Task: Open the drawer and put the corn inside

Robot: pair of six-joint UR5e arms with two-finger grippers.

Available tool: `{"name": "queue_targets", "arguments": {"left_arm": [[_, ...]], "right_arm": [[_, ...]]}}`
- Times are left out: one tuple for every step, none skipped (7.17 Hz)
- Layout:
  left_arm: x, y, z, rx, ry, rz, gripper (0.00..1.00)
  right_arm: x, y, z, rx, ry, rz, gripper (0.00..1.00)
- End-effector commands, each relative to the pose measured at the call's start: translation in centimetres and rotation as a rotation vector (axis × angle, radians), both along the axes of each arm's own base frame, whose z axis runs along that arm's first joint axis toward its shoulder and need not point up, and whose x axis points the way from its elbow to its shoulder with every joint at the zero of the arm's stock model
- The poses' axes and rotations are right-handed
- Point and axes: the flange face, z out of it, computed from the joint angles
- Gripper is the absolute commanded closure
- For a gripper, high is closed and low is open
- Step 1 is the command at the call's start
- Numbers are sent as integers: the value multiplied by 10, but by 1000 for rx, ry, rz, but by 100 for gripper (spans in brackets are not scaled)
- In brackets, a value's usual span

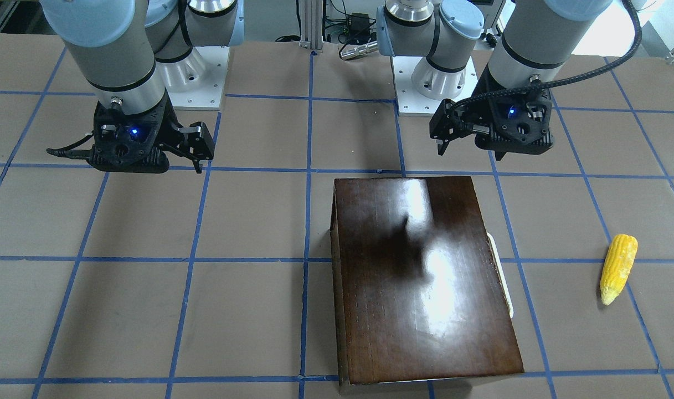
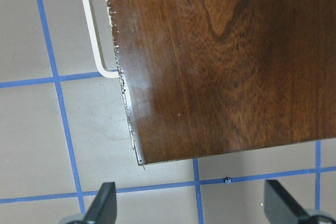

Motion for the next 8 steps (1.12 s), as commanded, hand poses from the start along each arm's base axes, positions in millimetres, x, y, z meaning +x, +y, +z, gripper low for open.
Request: {"name": "queue_targets", "arguments": {"left_arm": [[1, 2, 5, -10, 1, -18, 0], [4, -1, 6, -19, -1, -14, 0], [13, -7, 2, -15, -72, -15, 0], [16, -9, 13, -53, -108, -12, 0], [16, -5, 18, -55, -106, -6, 0], [24, -12, 12, -41, -104, 5, 0], [42, -20, 6, -36, -101, 36, 0], [65, -26, 4, -32, -85, 82, 0]], "right_arm": [[0, 0, 0, 1, -1, 0, 0], [0, 0, 0, 1, 0, 0, 0], [0, 0, 0, -1, 0, 0, 0], [0, 0, 0, 1, 0, 0, 0], [0, 0, 0, 1, 0, 0, 0], [0, 0, 0, 1, 0, 0, 0], [0, 0, 0, 1, 0, 0, 0], [0, 0, 0, -1, 0, 0, 0]]}}
